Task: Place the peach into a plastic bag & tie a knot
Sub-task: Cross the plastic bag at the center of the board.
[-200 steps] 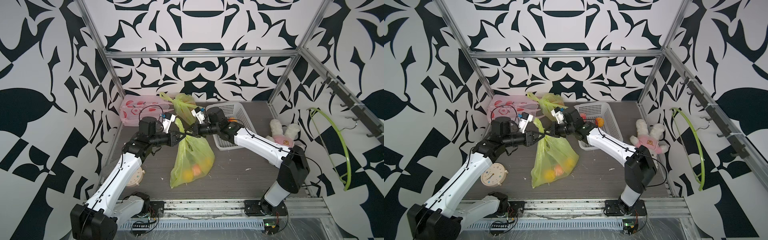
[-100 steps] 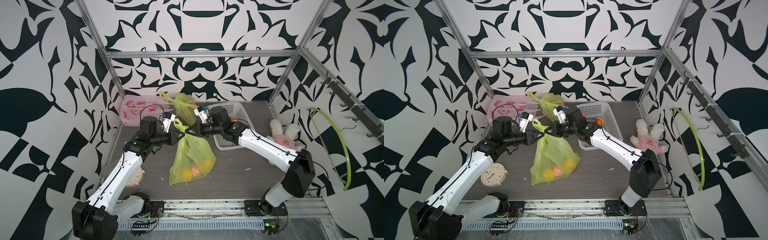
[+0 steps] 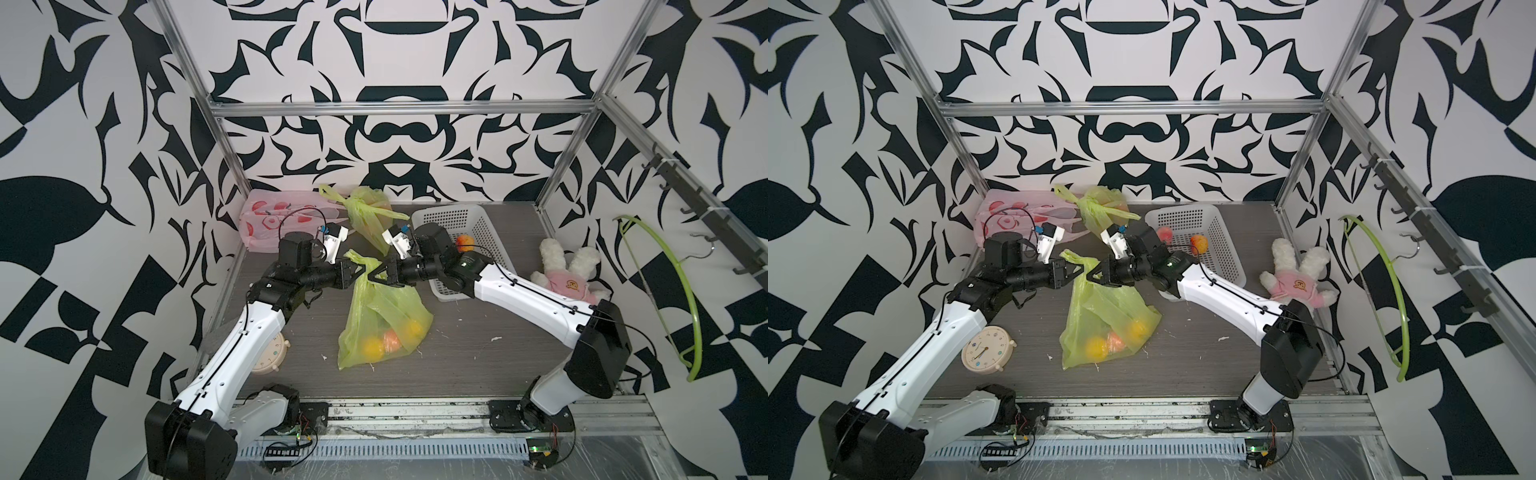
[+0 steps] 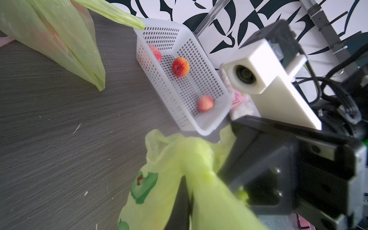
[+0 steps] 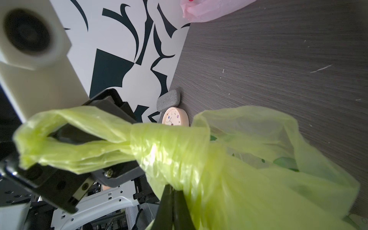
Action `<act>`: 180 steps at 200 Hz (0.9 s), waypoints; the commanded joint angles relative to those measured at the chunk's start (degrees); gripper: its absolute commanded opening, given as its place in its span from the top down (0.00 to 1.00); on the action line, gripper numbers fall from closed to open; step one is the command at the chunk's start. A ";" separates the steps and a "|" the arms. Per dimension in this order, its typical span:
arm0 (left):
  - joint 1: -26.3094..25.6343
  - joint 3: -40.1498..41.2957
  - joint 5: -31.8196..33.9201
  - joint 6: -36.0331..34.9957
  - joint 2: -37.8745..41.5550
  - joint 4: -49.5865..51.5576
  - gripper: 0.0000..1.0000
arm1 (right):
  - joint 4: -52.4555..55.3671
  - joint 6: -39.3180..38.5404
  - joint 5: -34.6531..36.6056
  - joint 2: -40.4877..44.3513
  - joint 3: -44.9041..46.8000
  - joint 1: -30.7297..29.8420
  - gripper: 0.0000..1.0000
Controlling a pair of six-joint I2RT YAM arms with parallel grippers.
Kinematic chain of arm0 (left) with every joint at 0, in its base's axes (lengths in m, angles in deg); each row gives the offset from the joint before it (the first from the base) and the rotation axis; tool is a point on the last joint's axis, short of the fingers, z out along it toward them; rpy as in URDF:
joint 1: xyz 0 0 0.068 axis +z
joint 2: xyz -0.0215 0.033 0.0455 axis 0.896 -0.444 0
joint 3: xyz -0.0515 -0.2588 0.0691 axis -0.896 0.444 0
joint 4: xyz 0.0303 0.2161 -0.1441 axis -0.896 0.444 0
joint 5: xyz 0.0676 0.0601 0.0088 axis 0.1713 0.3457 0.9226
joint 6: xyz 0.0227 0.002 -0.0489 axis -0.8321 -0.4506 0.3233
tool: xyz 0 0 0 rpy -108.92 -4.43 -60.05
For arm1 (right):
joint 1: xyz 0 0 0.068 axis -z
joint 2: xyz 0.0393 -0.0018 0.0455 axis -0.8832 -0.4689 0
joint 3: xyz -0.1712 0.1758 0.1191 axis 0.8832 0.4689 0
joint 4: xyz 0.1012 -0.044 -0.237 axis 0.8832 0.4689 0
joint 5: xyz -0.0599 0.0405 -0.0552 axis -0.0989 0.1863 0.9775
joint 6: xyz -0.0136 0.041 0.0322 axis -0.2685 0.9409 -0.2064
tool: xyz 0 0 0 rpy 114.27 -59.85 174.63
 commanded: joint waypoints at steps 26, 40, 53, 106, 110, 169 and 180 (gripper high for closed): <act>0.30 -0.83 -3.77 0.14 0.88 0.07 0.96 | -0.60 -1.74 1.32 -0.58 -0.85 -0.37 1.00; 0.29 -0.56 -4.11 -0.39 1.32 1.31 0.88 | -1.08 -1.66 1.57 -0.58 -1.17 -0.38 1.00; 0.33 -0.16 -4.12 -0.71 1.81 1.94 0.83 | -1.44 -1.42 2.19 -0.41 -1.32 -0.33 1.00; 0.28 0.66 -6.09 -1.24 2.73 2.33 0.69 | -1.80 -0.85 3.02 -0.32 -2.52 -0.21 1.00; 0.31 0.65 -6.14 -1.16 2.71 2.23 0.68 | -1.75 -0.79 3.02 -0.42 -2.57 -0.27 1.00; 0.30 -1.41 -4.92 0.73 -0.82 -0.13 0.60 | -0.91 -1.40 1.27 -1.25 -3.40 -0.82 1.00; 0.28 -1.72 -4.78 1.11 -1.37 -0.64 0.62 | -0.72 -1.53 1.09 -1.33 -3.35 -0.91 1.00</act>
